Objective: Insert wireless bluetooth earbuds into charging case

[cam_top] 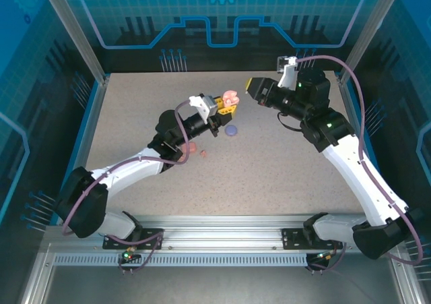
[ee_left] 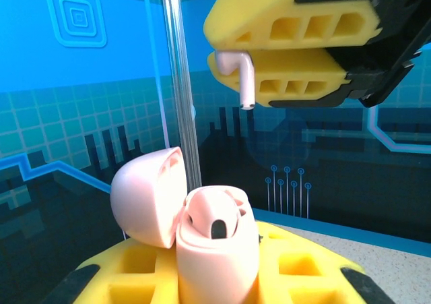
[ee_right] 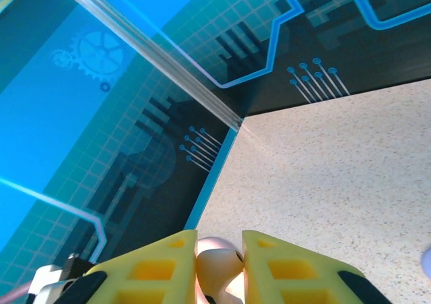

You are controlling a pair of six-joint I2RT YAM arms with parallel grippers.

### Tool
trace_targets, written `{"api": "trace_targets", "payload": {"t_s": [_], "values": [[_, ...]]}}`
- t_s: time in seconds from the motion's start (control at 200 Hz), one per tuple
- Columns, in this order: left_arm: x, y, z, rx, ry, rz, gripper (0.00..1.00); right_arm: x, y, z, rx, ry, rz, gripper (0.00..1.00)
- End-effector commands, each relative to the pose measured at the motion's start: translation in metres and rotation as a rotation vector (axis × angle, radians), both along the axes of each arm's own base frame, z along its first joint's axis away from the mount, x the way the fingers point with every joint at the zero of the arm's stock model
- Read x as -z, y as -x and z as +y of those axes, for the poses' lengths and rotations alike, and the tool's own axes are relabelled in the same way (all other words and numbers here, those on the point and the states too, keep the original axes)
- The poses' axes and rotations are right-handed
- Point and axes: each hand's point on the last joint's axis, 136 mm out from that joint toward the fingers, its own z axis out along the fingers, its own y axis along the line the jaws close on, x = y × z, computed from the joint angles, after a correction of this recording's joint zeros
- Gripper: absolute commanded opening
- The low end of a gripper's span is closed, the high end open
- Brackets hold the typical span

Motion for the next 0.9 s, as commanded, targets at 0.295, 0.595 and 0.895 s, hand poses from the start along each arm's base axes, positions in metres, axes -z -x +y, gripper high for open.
{"api": "trace_targets", "payload": {"t_s": [0.295, 0.595, 0.895], "values": [[-0.022, 0.007, -0.009, 0.042, 0.032, -0.046, 0.0, 0.007, 0.005, 0.025, -0.069, 0.015, -0.024, 0.21], [-0.022, 0.006, -0.009, 0.041, 0.033, -0.046, 0.0, 0.024, 0.001, 0.029, -0.074, 0.02, 0.016, 0.2], [-0.02, 0.006, -0.01, 0.039, 0.029, -0.046, 0.0, 0.031, 0.002, 0.035, -0.092, 0.029, 0.032, 0.19]]}}
